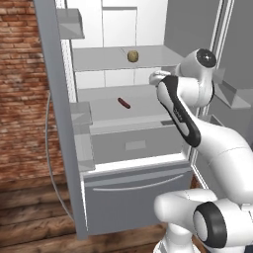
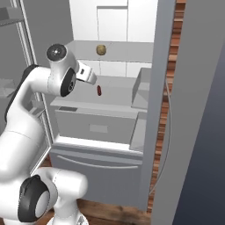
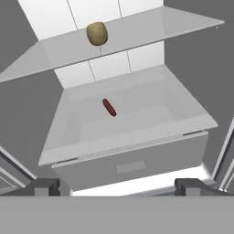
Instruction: Retrieve the sausage and cheese from the fridge and place them on the cutting board on the counter.
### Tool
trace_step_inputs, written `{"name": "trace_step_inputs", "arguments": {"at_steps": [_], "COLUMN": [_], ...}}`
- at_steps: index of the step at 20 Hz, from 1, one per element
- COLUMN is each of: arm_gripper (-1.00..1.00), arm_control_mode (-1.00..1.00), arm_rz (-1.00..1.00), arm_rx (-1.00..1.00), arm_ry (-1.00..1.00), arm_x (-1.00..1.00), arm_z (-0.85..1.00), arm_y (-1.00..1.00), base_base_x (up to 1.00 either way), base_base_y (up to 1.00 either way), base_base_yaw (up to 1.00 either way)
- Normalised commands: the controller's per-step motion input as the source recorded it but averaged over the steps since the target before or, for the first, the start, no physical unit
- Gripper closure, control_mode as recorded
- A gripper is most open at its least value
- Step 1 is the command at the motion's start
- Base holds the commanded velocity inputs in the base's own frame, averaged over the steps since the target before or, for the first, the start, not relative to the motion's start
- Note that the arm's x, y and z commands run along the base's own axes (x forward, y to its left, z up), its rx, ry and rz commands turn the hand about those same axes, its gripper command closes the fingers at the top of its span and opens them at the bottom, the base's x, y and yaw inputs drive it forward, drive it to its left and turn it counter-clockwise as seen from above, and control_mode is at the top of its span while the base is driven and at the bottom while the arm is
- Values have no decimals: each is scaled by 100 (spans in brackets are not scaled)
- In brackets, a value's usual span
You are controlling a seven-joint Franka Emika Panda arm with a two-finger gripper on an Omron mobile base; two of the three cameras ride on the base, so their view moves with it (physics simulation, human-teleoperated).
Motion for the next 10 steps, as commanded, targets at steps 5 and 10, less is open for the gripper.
{"name": "trace_step_inputs", "arguments": {"at_steps": [5,10], "arm_gripper": [-100,-100], "arm_control_mode": [100,100], "arm_rz": [0,0], "arm_rx": [0,0], "arm_ry": [0,0], "arm_x": [0,0], "arm_z": [0,0], "arm_y": [0,0], "base_base_x": [35,63], "base_base_y": [2,9], "base_base_yaw": [-1,0]}}
